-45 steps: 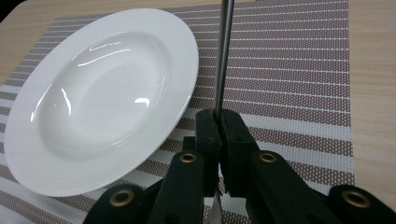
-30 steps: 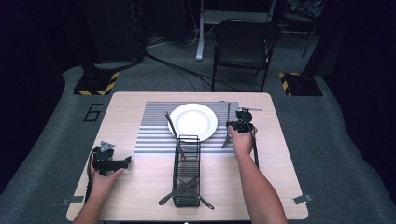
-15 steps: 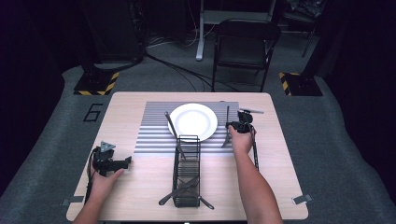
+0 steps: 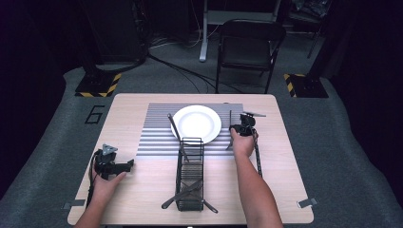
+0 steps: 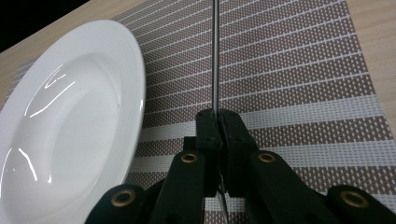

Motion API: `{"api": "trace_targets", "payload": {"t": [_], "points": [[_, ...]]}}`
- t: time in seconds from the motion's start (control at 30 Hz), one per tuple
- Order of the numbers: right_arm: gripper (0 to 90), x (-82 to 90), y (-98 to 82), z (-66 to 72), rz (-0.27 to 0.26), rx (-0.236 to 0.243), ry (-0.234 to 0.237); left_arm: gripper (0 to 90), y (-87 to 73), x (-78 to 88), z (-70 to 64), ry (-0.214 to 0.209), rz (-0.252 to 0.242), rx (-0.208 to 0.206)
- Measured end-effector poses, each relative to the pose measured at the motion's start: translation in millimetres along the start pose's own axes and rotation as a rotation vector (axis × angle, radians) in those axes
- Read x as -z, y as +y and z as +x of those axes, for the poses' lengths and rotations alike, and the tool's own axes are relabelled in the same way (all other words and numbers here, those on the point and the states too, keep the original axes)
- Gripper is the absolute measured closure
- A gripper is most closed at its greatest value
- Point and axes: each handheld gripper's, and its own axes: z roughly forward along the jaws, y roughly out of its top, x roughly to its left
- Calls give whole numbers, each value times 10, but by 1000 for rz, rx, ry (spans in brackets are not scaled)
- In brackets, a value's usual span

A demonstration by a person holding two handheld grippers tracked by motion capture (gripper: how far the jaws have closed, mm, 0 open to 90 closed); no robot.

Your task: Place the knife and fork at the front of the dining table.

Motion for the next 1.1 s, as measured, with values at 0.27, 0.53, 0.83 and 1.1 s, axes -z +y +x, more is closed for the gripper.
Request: {"api": "trace_targets", "payload": {"t": [0.27,0.53,0.83,1.1], "points": [[877,-32,-7,-45,-4,-37,-13,62,-2,-2,-2,3,-4,-4],[876,-64,-25,-42,-12,-56,-17,62,-1,2,-2,-4,1,-5],[871,-78,-28,-50,-12,-46,-26,62,-1,2,-3,-4,1,-4],[864,-62,-20,-52,-25,-48,-46,62,-1,2,-3,-5,1,-8]]}}
